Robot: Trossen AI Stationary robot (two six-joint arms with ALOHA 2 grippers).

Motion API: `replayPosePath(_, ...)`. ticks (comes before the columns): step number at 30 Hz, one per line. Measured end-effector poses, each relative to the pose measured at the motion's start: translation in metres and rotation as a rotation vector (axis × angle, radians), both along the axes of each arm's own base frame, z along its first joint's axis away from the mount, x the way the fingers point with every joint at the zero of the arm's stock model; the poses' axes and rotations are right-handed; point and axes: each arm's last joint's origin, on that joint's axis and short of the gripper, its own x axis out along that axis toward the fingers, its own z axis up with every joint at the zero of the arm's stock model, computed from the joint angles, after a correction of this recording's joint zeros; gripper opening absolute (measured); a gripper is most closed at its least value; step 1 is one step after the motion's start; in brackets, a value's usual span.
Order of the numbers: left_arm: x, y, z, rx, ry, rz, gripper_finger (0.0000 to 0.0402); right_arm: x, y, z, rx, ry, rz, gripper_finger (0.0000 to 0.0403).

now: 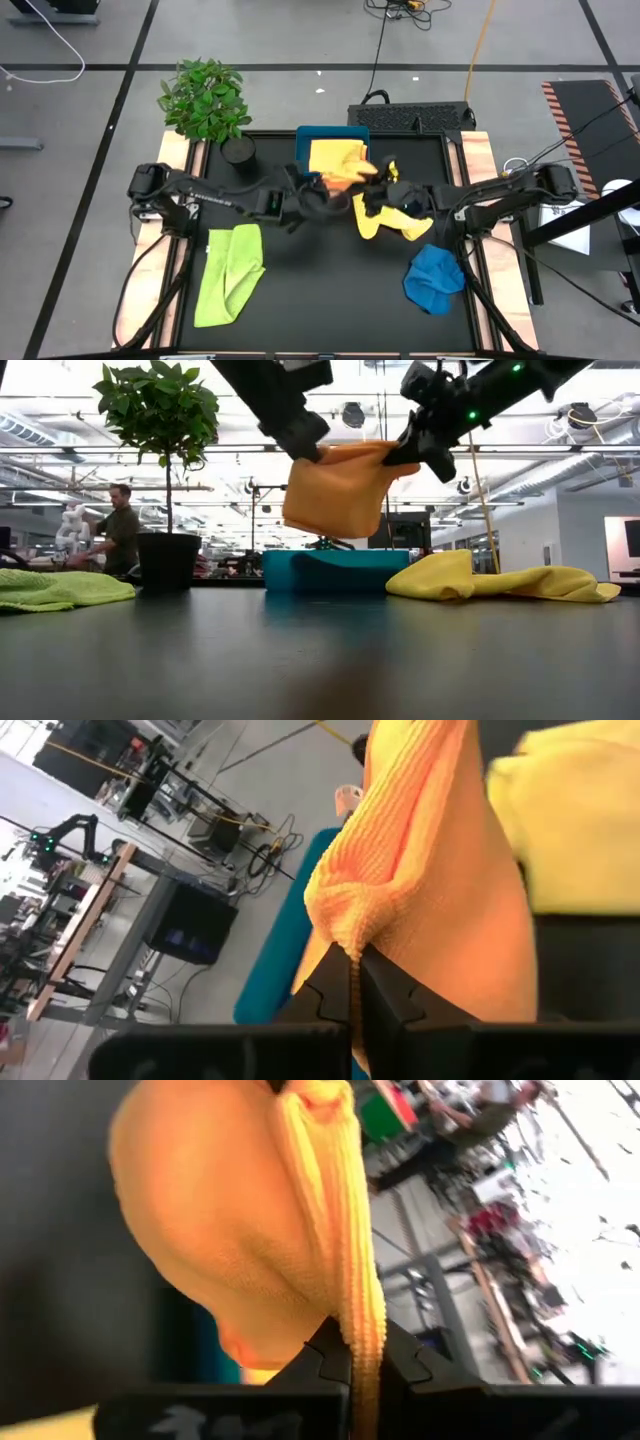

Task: Fold microfiber towels
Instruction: Put the orange microfiber towel into the blue bin

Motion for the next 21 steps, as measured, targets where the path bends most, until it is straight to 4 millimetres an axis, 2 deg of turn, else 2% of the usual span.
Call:
replayPosePath(5,0.004,0.049,0.006,-0.026,-0.049,0.032,0.0005,-0.004,-0.034,0.000,-0.023,0.030,-0.101,0.0000)
replayPosePath(12,-0.004,0.113,0.002,-0.096,-0.152,0.059,0.0003,-0.005,-0.073,-0.009,0.030,0.043,-0.137,0.0000)
replayPosePath(17,-0.013,0.140,-0.008,-0.135,-0.220,0.030,0.0003,-0.008,-0.088,-0.014,0.053,0.059,-0.129,0.0000)
replayPosePath(21,-0.019,0.149,-0.016,-0.137,-0.250,0.031,0.0003,-0.009,-0.091,-0.013,0.078,0.044,-0.115,0.0000)
